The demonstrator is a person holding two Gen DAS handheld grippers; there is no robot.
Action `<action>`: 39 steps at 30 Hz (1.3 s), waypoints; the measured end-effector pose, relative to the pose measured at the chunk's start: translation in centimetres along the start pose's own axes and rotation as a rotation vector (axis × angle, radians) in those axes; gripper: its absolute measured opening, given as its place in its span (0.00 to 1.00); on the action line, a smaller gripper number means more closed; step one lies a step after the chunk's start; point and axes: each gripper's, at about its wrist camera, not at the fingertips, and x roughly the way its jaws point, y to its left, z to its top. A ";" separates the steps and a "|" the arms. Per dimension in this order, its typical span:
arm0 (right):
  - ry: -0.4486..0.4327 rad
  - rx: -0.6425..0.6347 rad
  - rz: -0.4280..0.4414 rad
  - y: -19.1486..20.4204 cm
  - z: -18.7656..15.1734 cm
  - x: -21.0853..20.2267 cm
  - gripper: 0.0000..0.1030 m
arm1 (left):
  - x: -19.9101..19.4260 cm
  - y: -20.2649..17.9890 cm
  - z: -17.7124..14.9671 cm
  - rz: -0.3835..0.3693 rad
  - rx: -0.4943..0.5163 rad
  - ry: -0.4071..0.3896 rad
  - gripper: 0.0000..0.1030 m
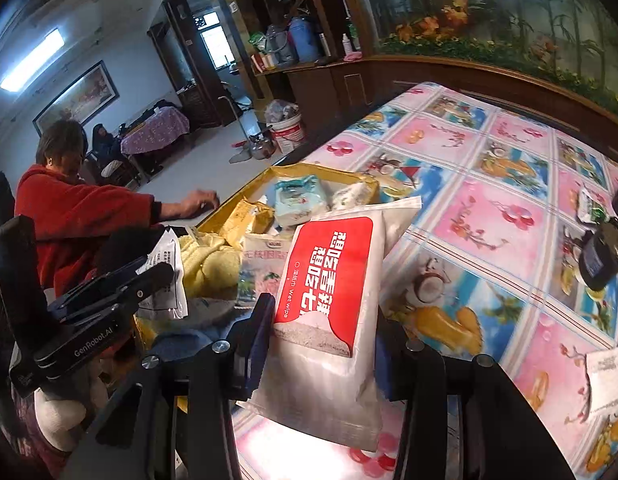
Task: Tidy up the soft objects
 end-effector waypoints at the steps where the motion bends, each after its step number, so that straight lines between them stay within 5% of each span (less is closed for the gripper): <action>1: 0.007 -0.007 0.012 0.5 0.5 0.7 0.43 | 0.1 0.4 -0.2 0.002 -0.002 0.004 0.44; 7: 0.062 -0.010 0.071 2.5 3.5 5.4 0.43 | 1.0 0.2 -0.7 0.011 0.063 0.017 0.45; 14: 0.137 -0.031 0.139 5.3 6.7 11.0 0.43 | 1.2 0.3 -1.6 -0.074 0.064 0.017 0.49; 23: 0.206 0.020 0.194 5.8 8.6 17.5 0.46 | 0.4 0.2 -2.1 -0.121 0.055 -0.021 0.69; 34: -0.015 0.026 0.142 2.8 7.1 7.1 0.71 | -1.7 -1.2 -1.5 -0.080 0.065 -0.088 0.74; 37: -0.066 0.030 0.107 1.7 5.3 4.1 0.71 | -4.5 -2.4 -1.5 0.034 0.090 -0.225 0.75; 39: -0.103 0.021 0.067 1.1 3.9 2.2 0.71 | -7.3 -3.3 -1.9 0.153 0.093 -0.376 0.87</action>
